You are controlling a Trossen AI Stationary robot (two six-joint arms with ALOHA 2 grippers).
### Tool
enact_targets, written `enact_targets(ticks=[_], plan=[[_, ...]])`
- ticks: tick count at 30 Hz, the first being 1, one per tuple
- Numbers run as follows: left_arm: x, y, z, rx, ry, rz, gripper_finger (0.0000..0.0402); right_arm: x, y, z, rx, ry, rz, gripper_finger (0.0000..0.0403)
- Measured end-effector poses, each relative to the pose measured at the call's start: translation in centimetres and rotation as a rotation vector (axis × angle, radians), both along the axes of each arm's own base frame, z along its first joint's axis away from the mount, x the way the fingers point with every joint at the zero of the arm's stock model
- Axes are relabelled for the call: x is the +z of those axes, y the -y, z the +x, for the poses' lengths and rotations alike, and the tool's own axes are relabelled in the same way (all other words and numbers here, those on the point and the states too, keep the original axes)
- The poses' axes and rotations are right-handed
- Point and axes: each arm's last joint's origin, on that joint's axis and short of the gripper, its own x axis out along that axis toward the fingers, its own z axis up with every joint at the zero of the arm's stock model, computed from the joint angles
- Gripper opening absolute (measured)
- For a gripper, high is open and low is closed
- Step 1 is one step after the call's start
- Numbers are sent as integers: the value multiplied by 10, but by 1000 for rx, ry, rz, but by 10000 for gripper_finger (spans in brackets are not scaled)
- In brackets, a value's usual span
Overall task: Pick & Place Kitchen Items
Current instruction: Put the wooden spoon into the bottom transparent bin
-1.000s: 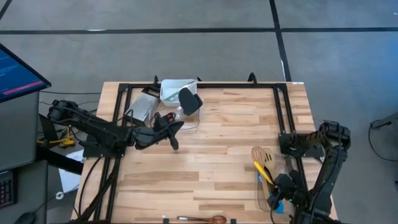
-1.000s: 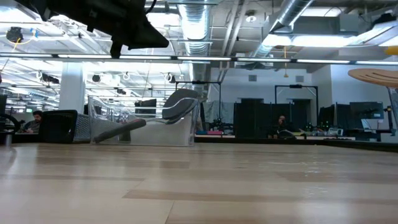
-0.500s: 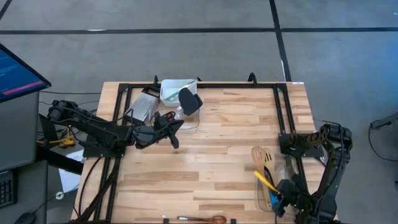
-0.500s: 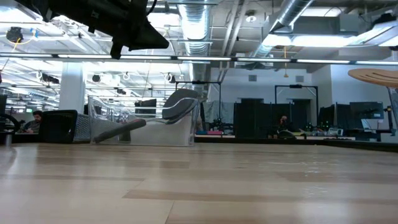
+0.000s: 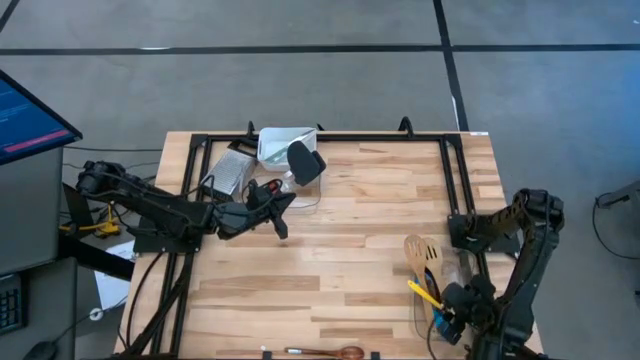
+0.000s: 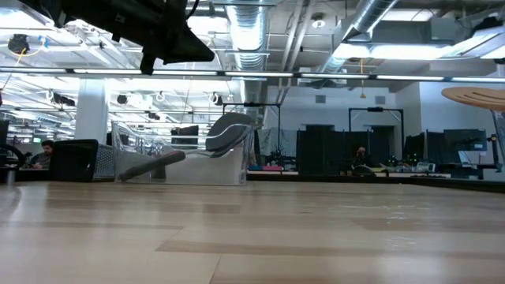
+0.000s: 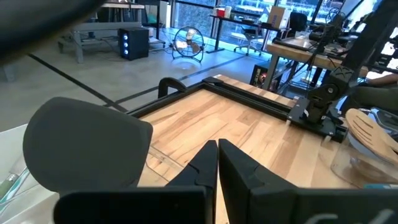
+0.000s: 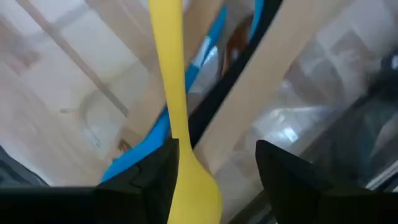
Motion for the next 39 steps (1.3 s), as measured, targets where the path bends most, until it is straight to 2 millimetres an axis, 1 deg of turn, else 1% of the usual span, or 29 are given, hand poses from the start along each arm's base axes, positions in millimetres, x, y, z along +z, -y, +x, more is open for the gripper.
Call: enact_targets(ticks=[5,11,15,18,24,31,35,39], plan=[[0,1,1,-33,-4,-3,2,17,16,15,20,-5,31,182],[0,1,1,-49,-5,-4,2,35,35,32,81,1,66,136],[0,1,1,-52,-6,-4,2,41,45,43,112,5,77,110],[0,1,1,-59,-6,-5,2,43,52,53,132,5,74,99],[0,3,2,-119,-9,-16,2,41,59,79,239,32,97,92],[-1,6,2,-194,-15,-30,2,45,62,111,451,155,140,92],[-1,9,2,-230,-17,-34,2,48,66,125,545,213,130,92],[-1,14,2,-267,-20,-37,2,49,72,135,614,236,102,92]])
